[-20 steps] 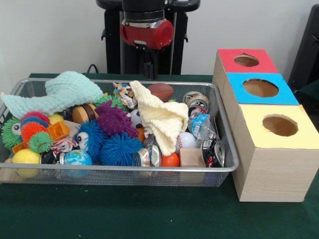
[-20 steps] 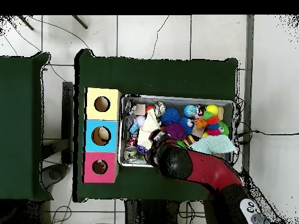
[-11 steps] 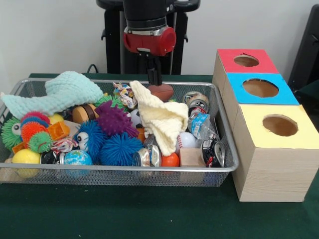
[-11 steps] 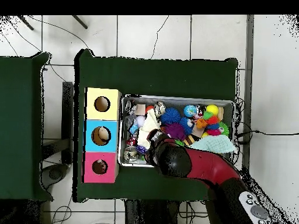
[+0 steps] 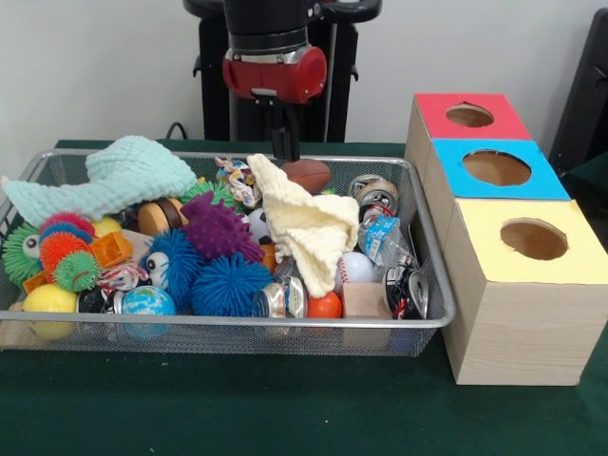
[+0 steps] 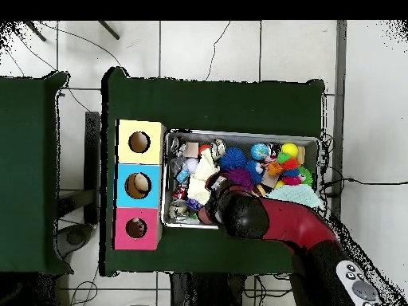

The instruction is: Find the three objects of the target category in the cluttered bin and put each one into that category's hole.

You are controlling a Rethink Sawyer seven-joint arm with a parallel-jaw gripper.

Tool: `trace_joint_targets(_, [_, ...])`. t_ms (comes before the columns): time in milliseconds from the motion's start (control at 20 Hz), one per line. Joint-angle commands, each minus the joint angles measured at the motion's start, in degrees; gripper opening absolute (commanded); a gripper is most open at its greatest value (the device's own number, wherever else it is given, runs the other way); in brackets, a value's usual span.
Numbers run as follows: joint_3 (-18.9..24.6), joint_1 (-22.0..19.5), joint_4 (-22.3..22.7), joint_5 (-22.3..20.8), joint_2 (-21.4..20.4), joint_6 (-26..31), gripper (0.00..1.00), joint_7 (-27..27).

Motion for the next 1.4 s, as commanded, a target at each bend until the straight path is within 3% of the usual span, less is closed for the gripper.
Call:
trace_joint_targets(50, [1.8,-2.1,-8.9,-6.2,-4.3,12.2,0.00,-14.3])
trace_joint_targets(250, [5.1,-5.5,-9.1,-5.2,-7.1,17.4,0.00,-16.6])
trace_joint_targets(750, [11.0,-11.0,-6.9,-6.0,-8.0,17.2,0.00,-16.5])
trace_joint_targets(1400, [11.5,-9.8,-8.8,-9.7,-2.9,15.0,0.00,-11.9])
